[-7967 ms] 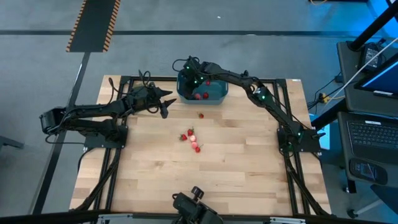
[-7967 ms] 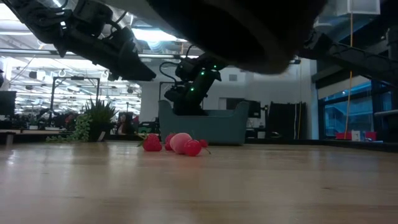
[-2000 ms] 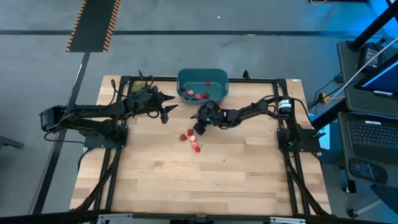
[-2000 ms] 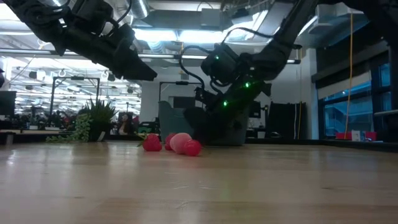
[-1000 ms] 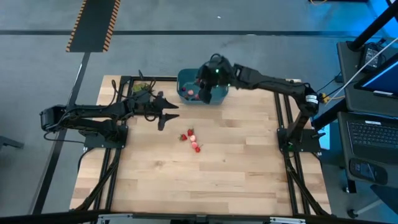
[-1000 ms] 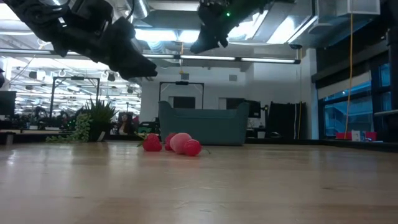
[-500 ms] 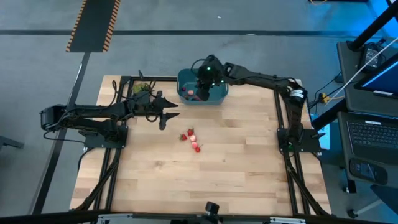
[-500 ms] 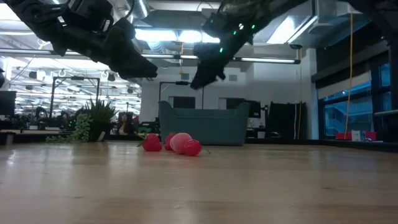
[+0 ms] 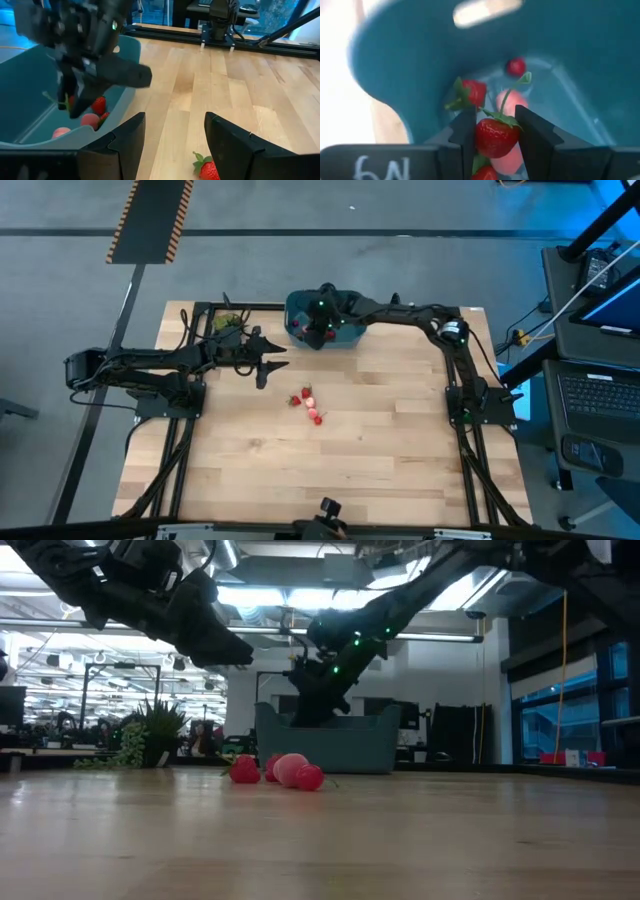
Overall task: Pick and placing Produce into tupperware
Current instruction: Put the strawberry into the blue bin
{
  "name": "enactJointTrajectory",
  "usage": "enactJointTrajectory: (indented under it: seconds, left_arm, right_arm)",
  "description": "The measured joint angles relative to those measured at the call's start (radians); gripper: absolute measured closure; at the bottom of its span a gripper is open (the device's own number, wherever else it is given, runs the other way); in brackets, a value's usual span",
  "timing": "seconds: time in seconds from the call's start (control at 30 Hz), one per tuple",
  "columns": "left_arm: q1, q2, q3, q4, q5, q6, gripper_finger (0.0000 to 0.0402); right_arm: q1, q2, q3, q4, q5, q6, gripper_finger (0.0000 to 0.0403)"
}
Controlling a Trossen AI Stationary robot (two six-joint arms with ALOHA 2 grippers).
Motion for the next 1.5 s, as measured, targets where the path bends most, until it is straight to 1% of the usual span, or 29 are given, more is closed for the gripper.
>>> enactJointTrajectory:
  seconds: [0.17,0.37,0.47,0.57,0.73,0.83,1.03,1.33,1.5]
  left_arm:
    - [0.000,0.000,0.000,0.000,0.000,0.000,0.0204]
    - [0.000,0.000,0.000,0.000,0.000,-0.008,0.0204]
    - [0.000,0.000,0.000,0.000,0.000,-0.019,0.0204]
    - [0.000,0.000,0.000,0.000,0.000,-0.018,0.0204]
    - [0.000,0.000,0.000,0.000,-0.005,-0.018,0.0204]
    - [0.000,0.000,0.000,0.000,-0.020,-0.018,0.0204]
    - [0.000,0.000,-0.001,0.000,-0.020,-0.018,0.0204]
    - [0.000,0.000,-0.002,0.000,-0.020,-0.018,0.0204]
    - [0.000,0.000,-0.002,0.000,-0.021,-0.018,0.0204]
  right_arm:
    - [-0.011,0.011,-0.001,-0.014,0.000,0.001,0.0280]
    - [-0.050,0.012,-0.001,-0.022,-0.004,0.009,0.0280]
    - [-0.068,0.012,-0.001,-0.034,-0.039,0.087,0.0280]
    - [-0.074,0.012,-0.001,-0.037,-0.043,0.181,0.0280]
    - [-0.069,0.012,-0.001,-0.035,-0.045,0.279,0.0280]
    - [-0.063,0.012,-0.001,-0.018,-0.044,0.287,0.0280]
    - [-0.045,0.012,0.000,0.027,-0.043,0.340,0.0280]
    - [-0.024,0.012,0.000,0.075,-0.034,0.368,0.0280]
    - [-0.028,0.049,0.028,0.036,-0.036,0.407,0.0280]
